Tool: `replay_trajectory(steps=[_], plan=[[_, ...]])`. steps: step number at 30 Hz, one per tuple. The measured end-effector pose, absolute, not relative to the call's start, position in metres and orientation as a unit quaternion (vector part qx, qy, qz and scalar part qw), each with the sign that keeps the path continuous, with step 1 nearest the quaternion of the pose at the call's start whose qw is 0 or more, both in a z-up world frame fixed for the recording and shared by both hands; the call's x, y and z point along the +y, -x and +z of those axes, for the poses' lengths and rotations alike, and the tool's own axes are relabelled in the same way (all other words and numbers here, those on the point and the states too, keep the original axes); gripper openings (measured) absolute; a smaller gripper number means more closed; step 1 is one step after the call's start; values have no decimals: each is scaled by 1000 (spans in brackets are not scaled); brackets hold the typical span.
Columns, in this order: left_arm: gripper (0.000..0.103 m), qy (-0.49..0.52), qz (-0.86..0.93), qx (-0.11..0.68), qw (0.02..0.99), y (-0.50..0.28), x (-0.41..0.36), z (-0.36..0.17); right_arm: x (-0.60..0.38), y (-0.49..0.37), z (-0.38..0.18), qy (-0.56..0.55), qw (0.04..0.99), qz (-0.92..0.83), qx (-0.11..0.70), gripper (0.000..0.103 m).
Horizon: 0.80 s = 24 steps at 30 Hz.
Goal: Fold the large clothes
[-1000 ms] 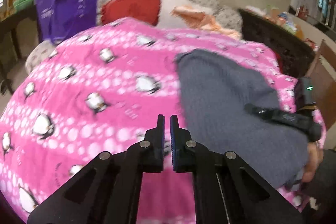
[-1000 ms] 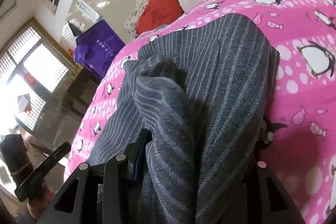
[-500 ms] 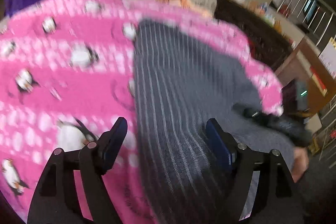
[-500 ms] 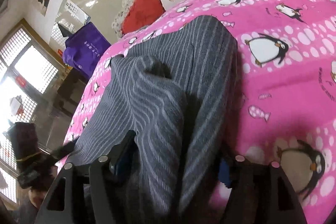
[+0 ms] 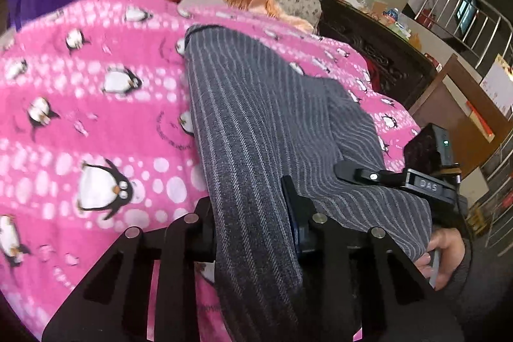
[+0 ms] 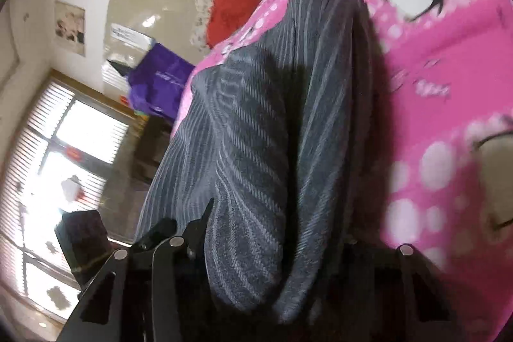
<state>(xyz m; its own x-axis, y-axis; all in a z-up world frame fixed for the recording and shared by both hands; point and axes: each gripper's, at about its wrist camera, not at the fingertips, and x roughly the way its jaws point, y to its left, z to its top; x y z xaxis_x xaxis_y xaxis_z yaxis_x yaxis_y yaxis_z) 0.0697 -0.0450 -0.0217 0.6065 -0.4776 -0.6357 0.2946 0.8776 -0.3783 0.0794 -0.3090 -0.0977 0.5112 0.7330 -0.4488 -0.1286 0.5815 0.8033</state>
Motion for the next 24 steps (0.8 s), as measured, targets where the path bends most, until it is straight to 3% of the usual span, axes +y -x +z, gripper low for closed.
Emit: replay_trajectory(steps=[7,9,11,13,17,20,22,23,24], plan=[[31,145,-168,392,893,-63,9,-33,-257,-87,-88,-303,793,320,419,48],[38,162,-166,409,882,-70,10,-46,-254,-89,-85,-282,800,311,428,50],[56,165,-161,414,881,-68,8,-53,-256,-86,-82,-274,803,304,434,51],[61,165,-160,416,880,-66,6,-53,-261,-82,-77,-271,805,294,439,51],[64,151,-159,421,880,-56,9,-41,-279,-62,-68,-253,817,254,451,64],[64,131,-151,404,892,-39,13,-24,-293,-43,-48,-218,844,191,452,65],[64,120,-150,388,901,-25,17,-13,-297,-25,-27,-191,863,172,434,64],[64,114,-146,378,907,-19,18,-6,-291,-16,-11,-164,879,168,414,58],[64,110,-145,371,910,-15,18,-1,-281,-11,3,-139,889,182,397,45]])
